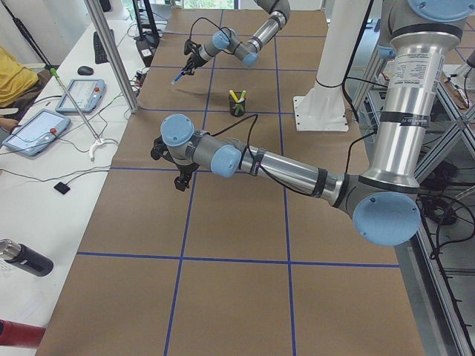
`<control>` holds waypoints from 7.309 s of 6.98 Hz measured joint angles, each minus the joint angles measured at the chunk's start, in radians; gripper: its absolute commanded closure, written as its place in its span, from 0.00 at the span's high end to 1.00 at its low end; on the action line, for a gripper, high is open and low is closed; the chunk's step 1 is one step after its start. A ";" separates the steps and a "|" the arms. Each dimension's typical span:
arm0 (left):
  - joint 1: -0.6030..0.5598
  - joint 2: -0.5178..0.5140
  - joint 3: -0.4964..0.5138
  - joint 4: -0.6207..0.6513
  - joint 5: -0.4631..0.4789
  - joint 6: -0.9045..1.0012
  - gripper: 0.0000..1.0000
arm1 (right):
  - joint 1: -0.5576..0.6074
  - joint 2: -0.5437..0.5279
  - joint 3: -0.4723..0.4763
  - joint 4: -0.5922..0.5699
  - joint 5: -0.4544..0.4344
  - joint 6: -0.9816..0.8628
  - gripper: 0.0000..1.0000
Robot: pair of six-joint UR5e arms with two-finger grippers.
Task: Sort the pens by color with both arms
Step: 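Lift the blue marker out and lay it on the table farther away, then move the left gripper over the pen cup while the right gripper withdraws, then grasp the red-capped white marker with the left gripper, then lift the red-capped marker out of the cup with the left gripper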
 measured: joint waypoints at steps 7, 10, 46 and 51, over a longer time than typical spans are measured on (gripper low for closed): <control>0.002 0.002 0.000 -0.015 0.000 -0.002 1.00 | -0.024 -0.040 -0.003 0.137 0.002 0.086 0.95; 0.012 -0.044 -0.009 -0.032 0.005 -0.121 1.00 | 0.059 -0.040 0.002 0.121 0.271 0.095 0.98; 0.821 -0.762 0.187 0.335 0.307 -0.933 0.00 | 0.364 -0.357 0.409 -0.538 0.947 -0.417 1.00; 0.763 -0.758 -0.025 0.422 0.309 -0.942 0.00 | 0.364 -0.353 0.409 -0.538 0.947 -0.414 1.00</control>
